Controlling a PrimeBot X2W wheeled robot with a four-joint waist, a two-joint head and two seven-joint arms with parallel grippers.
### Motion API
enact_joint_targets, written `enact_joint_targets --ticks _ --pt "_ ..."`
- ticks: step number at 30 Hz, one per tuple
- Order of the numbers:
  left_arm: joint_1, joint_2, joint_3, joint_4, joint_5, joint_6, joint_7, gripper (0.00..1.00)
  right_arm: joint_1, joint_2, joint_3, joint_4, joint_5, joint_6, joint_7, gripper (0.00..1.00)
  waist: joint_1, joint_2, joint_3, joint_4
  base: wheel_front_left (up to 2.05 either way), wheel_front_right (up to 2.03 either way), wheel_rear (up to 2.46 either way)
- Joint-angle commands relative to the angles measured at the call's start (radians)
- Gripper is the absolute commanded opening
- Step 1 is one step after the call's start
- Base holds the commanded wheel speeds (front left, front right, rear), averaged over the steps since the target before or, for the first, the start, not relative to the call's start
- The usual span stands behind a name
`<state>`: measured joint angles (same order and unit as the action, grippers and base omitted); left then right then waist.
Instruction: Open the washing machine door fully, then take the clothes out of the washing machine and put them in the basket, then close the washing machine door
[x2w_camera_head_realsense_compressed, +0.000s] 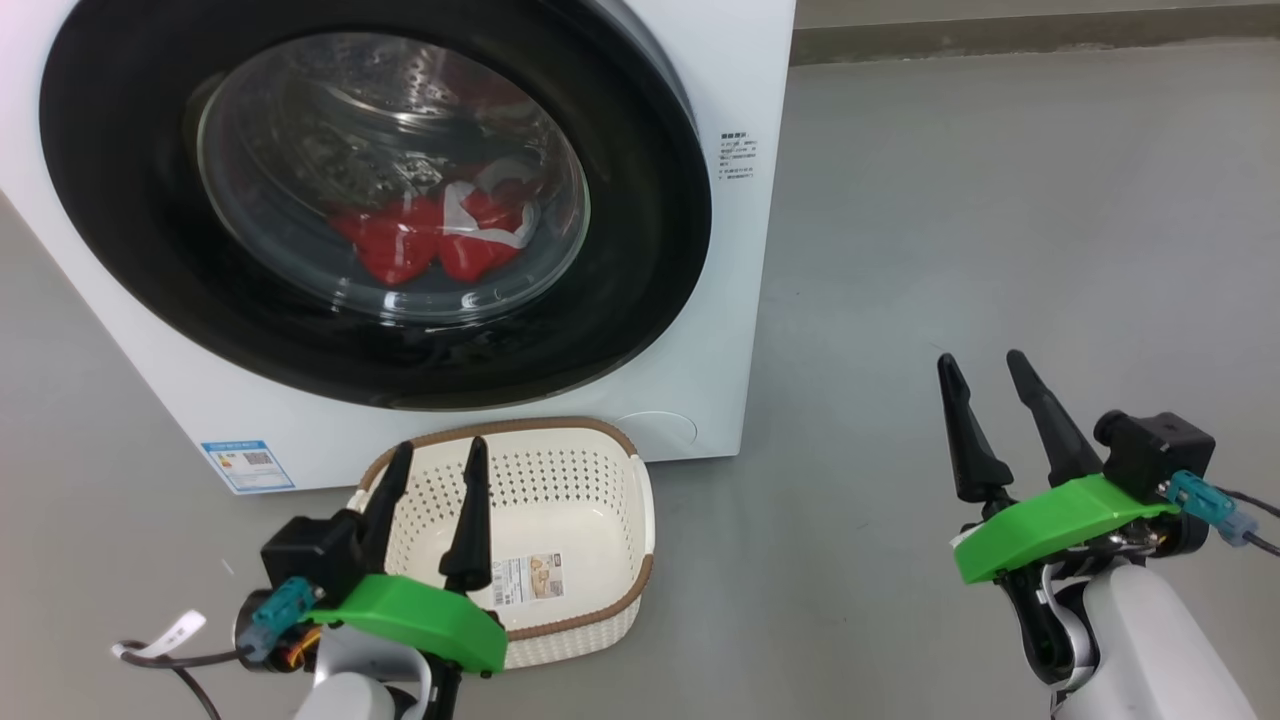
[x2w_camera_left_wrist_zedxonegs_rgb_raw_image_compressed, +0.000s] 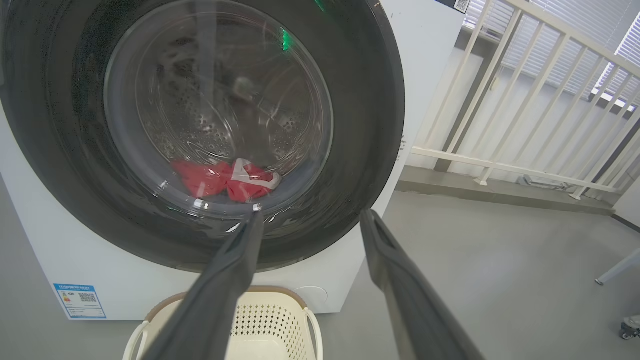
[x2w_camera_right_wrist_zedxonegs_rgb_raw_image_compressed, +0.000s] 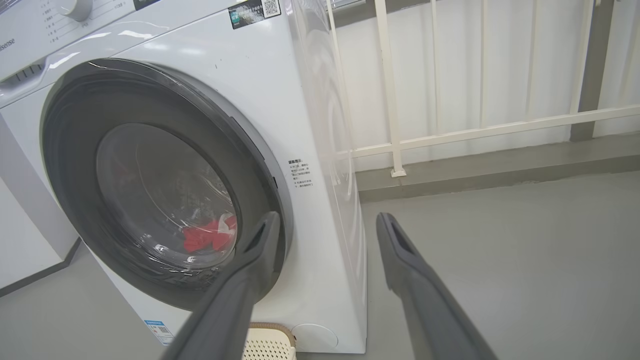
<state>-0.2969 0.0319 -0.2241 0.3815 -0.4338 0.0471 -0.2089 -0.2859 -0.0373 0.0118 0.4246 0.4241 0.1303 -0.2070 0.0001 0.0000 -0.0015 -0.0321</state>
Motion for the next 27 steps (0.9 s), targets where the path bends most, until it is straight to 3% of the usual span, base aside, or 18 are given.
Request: enact_joint_targets --ticks 1,13,27 --pt "-0.055 0.017 0.019 -0.014 0.036 0.016 -0.016 1.0 -0.059 -0.009 0.019 -0.021 -0.037 0.0 -0.019 1.0 0.0 0.0 0.0 0.0 0.0 0.0 0.0" --pt "-0.093 0.018 0.01 0.023 0.15 0.051 -0.052 1.0 -0.091 -0.013 0.025 0.011 -0.169 0.0 -0.054 1.0 0.0 0.0 -0.003 -0.001 0.0 0.0 0.0" --pt "-0.088 0.018 0.016 0.028 0.154 0.056 -0.053 1.0 -0.092 -0.013 0.022 0.016 -0.164 0.0 -0.055 1.0 0.0 0.0 -0.003 0.002 0.0 0.0 0.0"
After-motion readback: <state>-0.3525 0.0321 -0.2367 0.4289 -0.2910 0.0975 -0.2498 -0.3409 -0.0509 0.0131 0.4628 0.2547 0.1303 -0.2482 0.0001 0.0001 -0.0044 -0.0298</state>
